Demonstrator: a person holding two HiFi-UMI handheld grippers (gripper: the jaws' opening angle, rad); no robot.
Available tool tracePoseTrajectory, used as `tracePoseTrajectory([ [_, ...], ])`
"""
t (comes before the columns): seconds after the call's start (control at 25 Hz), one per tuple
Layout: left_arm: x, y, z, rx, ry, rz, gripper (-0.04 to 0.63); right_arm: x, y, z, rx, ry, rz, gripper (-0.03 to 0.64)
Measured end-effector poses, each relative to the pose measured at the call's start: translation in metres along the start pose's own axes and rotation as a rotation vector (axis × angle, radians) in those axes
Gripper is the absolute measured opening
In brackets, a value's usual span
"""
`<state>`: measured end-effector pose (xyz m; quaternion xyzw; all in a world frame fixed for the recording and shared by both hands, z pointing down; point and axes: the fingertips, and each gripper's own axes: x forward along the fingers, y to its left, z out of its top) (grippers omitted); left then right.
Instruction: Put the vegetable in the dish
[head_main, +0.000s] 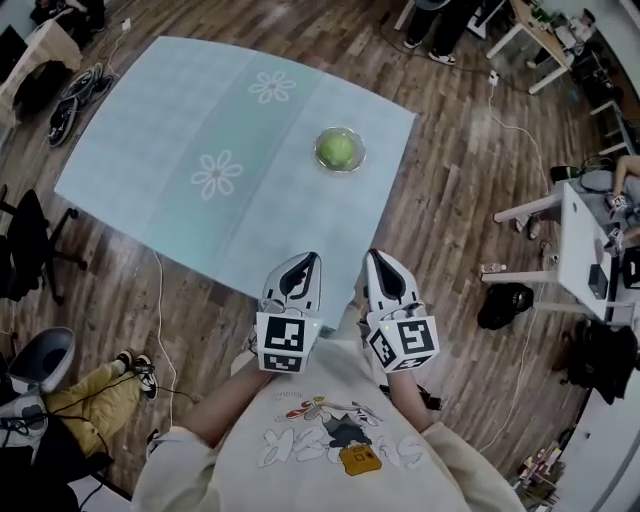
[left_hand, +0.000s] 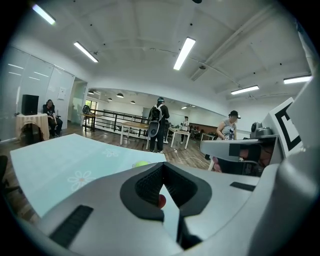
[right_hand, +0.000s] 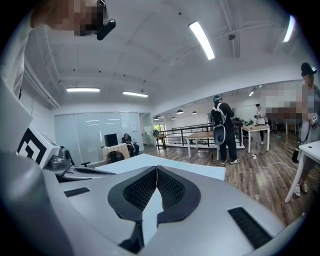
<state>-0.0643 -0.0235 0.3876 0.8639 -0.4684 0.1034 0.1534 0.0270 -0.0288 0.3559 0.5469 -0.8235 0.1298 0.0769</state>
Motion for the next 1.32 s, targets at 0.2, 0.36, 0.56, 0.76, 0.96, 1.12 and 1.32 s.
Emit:
tracePoseTrajectory([
  [0.2,-0.006,-0.007,0.000,-0.007,-0.016,0.001,0.007,-0.012,-0.005,0.001,0.000,-0.007,-0.008,0.021],
  [0.36,-0.005,-0.017,-0.002,-0.003,-0.008,-0.020,0.008,-0.012,-0.006,0.002,-0.015,0.008,-0.004,0.021],
  [0.56,-0.006,-0.024,-0.006,0.006,0.011,-0.045,0.007,-0.012,-0.010,0.006,-0.020,0.006,-0.008,0.021],
  [0.76,-0.009,-0.030,-0.011,0.011,0.023,-0.057,0.008,-0.015,-0.013,0.013,-0.027,-0.010,-0.003,0.021],
  [0.96,-0.012,-0.032,-0.011,0.015,0.013,-0.057,0.008,-0.013,-0.008,0.016,-0.031,-0.019,0.012,0.021],
  [1.12,-0.013,-0.035,-0.012,0.012,0.016,-0.059,0.008,-0.018,-0.008,0.016,-0.033,-0.021,0.013,0.021],
  [1.32,-0.016,-0.046,-0.014,0.014,0.016,-0.074,0.008,-0.028,-0.013,0.010,-0.018,-0.013,-0.005,0.021],
])
